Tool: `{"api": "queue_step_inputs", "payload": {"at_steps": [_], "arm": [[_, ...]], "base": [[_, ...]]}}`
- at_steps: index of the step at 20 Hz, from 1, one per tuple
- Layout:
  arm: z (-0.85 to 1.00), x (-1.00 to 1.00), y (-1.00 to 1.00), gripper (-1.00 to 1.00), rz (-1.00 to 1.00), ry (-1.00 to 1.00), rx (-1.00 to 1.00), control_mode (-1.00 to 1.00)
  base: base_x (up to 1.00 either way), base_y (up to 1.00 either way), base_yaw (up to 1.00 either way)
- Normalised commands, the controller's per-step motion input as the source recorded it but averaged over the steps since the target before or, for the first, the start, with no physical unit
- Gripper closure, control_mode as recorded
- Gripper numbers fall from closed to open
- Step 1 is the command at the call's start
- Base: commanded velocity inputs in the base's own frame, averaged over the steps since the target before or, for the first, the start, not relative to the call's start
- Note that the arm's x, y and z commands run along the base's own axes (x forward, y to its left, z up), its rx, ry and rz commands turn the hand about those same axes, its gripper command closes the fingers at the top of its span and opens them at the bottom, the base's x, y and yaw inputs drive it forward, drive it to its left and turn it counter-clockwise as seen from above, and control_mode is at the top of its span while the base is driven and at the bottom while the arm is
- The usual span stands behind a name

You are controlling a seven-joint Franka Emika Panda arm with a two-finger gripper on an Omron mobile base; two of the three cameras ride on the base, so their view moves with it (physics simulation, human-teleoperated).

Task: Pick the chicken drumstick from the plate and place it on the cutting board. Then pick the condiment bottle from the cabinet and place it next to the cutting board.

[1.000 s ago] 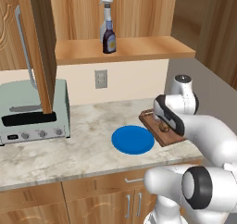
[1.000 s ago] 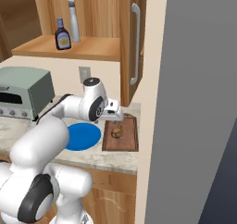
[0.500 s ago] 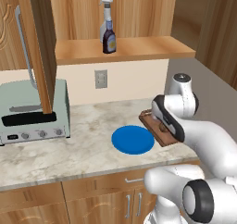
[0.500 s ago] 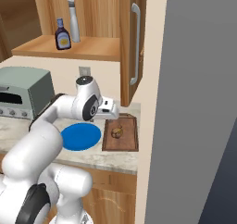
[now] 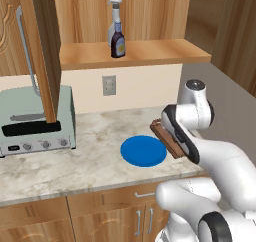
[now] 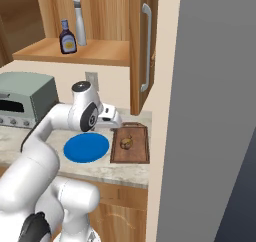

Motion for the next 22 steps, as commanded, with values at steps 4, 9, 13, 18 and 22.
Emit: {"api": "queue_step_inputs", "payload": {"at_steps": [4,9,13,18,22], "arm": [[0.14,-0.13,0.22,-1.0,0.0,-0.01,0.0,-1.0],[0.13,-0.13,0.27,-1.0,0.0,0.0,0.0,-1.0],[0.12,-0.11,0.29,-1.0,0.0,0.0,0.0,-1.0],[0.1,-0.02,0.25,-1.0,0.03,0.0,0.0,-1.0],[0.09,0.0,0.18,-1.0,0.09,0.0,0.0,-1.0]], "base": [[0.0,0.0,0.0],[0.0,0.0,0.0],[0.0,0.0,0.0],[0.0,0.0,0.0],[0.0,0.0,0.0]]}}
